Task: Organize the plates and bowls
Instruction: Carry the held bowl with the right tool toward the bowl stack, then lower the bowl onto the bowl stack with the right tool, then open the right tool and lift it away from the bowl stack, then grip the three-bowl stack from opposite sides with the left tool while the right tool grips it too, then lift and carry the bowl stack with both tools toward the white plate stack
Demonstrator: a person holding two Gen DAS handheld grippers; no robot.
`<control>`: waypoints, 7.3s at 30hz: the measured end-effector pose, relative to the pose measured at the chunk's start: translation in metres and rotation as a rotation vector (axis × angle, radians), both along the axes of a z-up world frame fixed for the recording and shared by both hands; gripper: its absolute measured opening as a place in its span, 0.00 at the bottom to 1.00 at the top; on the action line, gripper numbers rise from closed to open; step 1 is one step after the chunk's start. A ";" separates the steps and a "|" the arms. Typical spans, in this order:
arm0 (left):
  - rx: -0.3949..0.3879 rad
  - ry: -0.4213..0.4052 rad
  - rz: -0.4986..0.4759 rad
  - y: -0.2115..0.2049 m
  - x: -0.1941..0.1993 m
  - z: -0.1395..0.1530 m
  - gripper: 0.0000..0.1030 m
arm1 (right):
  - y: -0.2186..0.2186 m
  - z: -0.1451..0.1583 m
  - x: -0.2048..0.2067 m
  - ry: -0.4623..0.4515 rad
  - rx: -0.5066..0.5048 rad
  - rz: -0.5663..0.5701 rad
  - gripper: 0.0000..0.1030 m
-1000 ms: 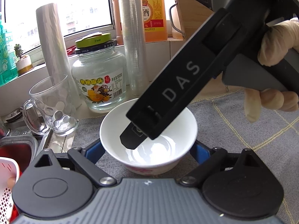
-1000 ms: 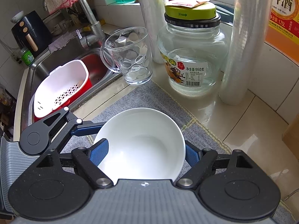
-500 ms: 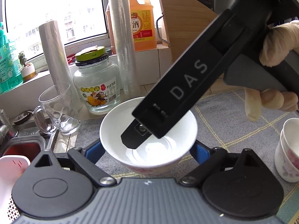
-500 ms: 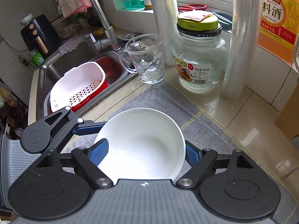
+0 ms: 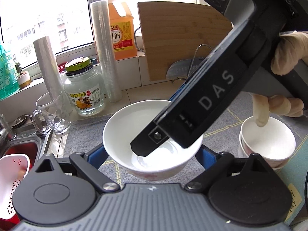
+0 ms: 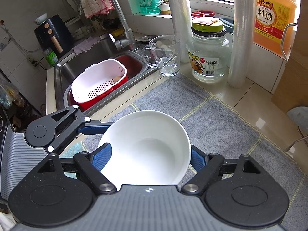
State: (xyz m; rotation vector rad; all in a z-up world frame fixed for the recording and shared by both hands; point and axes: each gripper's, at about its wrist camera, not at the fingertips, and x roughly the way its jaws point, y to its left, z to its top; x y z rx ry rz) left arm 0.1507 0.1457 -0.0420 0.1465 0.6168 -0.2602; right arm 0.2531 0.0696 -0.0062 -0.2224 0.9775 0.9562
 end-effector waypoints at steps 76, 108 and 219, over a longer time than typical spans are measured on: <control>-0.107 0.057 -0.383 -0.120 -0.018 -0.009 0.93 | -0.167 -0.008 -0.080 -0.016 -0.070 -0.382 0.87; -0.118 0.094 -0.417 -0.119 -0.005 -0.013 0.94 | -0.167 -0.015 -0.080 -0.029 -0.092 -0.389 0.87; 0.003 0.128 -0.796 -0.103 0.015 -0.050 0.94 | -0.200 -0.072 -0.106 -0.242 -0.142 0.031 0.93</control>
